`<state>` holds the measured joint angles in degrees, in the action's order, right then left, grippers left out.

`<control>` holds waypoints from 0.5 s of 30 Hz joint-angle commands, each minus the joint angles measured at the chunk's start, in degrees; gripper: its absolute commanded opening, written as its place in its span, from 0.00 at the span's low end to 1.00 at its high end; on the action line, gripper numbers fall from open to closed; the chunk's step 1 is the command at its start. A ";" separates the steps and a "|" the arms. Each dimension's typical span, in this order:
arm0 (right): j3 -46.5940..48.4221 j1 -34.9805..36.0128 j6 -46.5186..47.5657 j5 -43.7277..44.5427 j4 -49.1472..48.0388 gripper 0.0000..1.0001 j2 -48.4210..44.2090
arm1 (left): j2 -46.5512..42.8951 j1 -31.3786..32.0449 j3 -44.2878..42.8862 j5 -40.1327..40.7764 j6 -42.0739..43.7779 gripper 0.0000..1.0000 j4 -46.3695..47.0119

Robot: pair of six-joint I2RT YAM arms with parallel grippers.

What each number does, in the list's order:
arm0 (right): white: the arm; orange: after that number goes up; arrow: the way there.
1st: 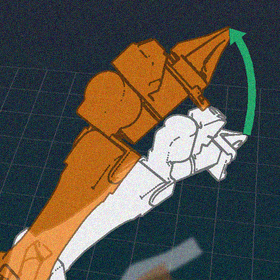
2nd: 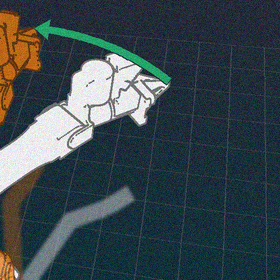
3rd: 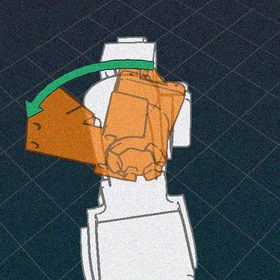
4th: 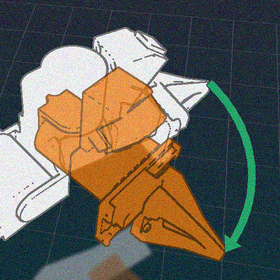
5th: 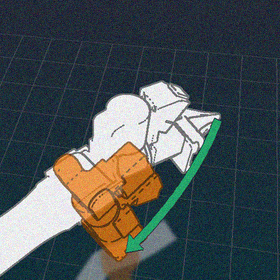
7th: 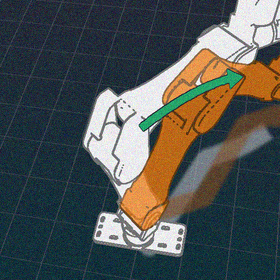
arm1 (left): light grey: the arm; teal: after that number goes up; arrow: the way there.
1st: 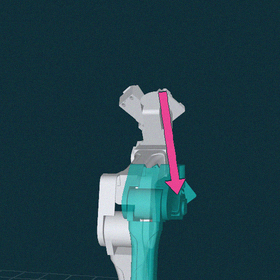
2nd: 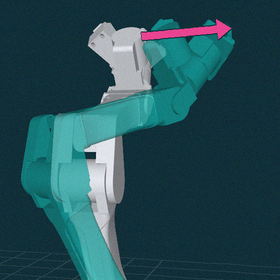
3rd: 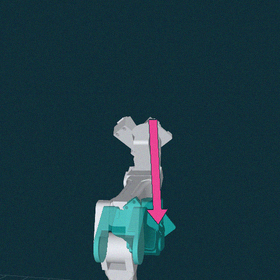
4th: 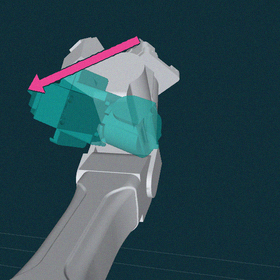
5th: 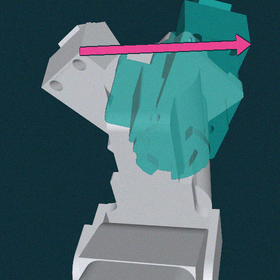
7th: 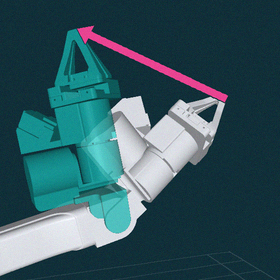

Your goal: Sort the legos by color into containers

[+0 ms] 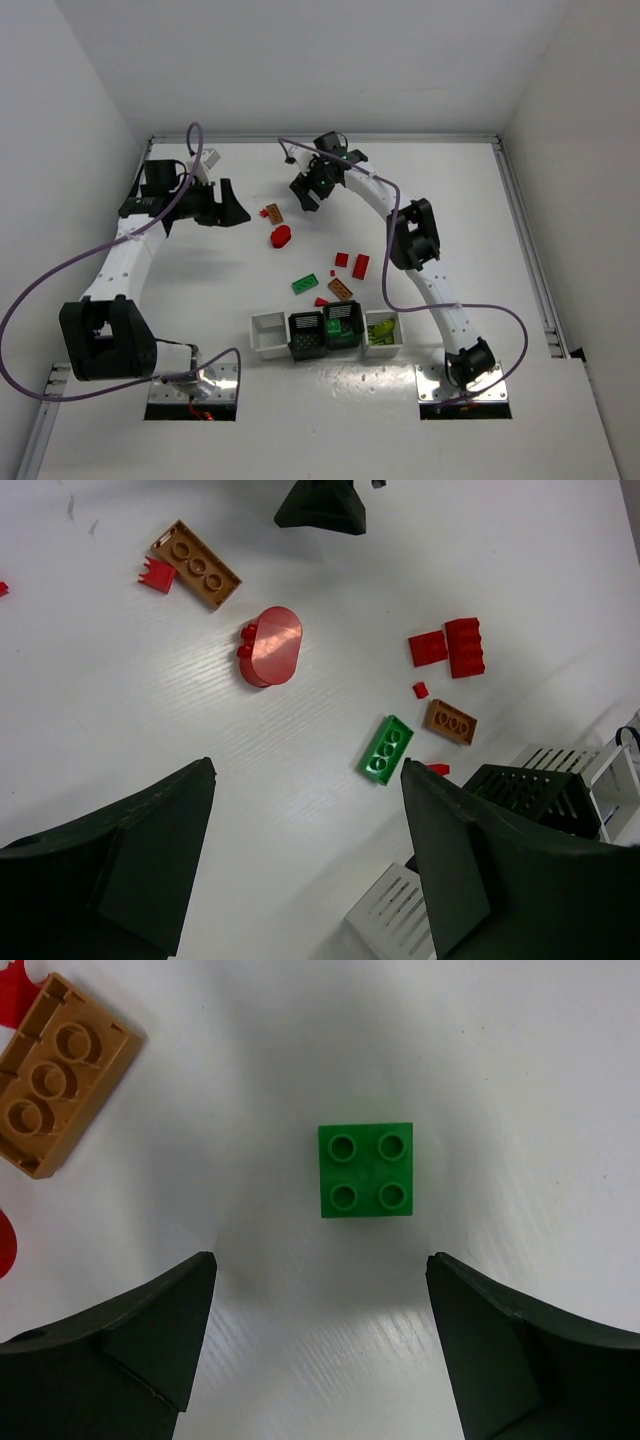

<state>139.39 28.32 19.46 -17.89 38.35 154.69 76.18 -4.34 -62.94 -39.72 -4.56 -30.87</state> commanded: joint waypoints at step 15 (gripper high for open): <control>3.08 0.51 -2.07 -1.36 -7.94 0.69 4.92 | 2.66 -0.85 2.56 0.09 0.51 0.80 0.20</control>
<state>141.71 28.36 17.17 -19.57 32.38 157.64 78.56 -4.36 -60.64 -39.33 -4.56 -30.89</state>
